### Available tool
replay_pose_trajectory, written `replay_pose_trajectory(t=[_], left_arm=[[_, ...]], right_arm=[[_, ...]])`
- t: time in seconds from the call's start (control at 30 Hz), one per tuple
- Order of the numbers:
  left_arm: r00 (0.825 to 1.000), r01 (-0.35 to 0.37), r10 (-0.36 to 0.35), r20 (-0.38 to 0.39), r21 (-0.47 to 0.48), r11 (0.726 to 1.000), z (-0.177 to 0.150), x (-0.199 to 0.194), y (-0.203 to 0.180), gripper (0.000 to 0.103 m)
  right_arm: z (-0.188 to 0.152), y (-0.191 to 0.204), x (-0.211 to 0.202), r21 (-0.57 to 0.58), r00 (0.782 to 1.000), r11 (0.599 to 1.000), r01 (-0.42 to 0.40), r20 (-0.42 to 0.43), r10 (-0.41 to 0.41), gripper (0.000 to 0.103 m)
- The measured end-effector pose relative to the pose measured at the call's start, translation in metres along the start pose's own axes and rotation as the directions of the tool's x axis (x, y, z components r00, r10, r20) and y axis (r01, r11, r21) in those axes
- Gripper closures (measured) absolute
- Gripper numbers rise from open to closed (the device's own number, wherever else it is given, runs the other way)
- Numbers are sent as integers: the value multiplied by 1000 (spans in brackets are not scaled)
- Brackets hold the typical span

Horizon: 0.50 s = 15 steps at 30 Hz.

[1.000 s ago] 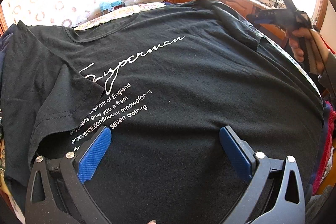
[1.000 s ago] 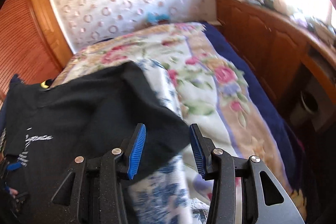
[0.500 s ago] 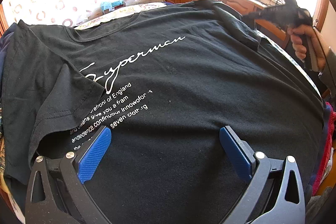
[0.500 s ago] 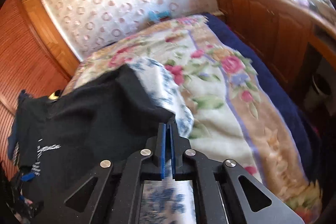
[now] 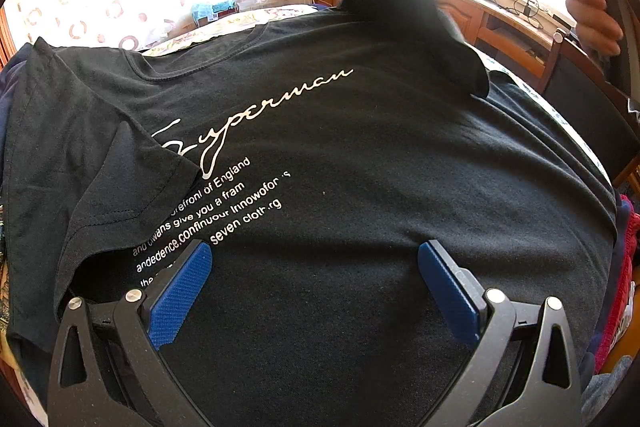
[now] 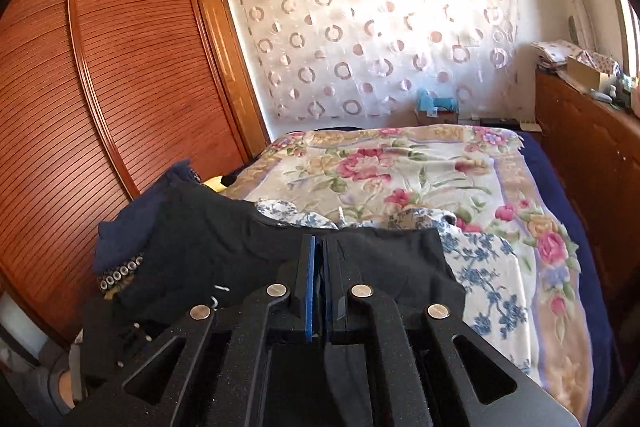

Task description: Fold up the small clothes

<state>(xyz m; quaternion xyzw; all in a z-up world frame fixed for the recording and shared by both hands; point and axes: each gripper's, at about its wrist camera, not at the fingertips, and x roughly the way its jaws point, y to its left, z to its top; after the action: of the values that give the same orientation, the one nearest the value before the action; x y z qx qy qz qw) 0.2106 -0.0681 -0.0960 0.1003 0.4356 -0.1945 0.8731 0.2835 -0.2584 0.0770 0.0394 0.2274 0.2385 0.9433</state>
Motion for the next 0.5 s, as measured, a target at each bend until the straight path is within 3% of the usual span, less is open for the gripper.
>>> replay_pose_trajectory(t=[0.07,0.13,0.3,0.5], left_arm=[[1000,0,0,0,0,1000,0,0,0,0],[1000,0,0,0,0,1000,0,0,0,0],[1000,0,0,0,0,1000,0,0,0,0],[1000,0,0,0,0,1000,0,0,0,0]], right_arm=[[-4,-8,3,34,1000,999,0,-19,0,65],[-9,-19,2,55,999,998,-6,-32,8,65],[-16,-26,6,41,992,996,83,-101,-79,65],[-61,-23,14,28,972,995,97,-218,-88,65]])
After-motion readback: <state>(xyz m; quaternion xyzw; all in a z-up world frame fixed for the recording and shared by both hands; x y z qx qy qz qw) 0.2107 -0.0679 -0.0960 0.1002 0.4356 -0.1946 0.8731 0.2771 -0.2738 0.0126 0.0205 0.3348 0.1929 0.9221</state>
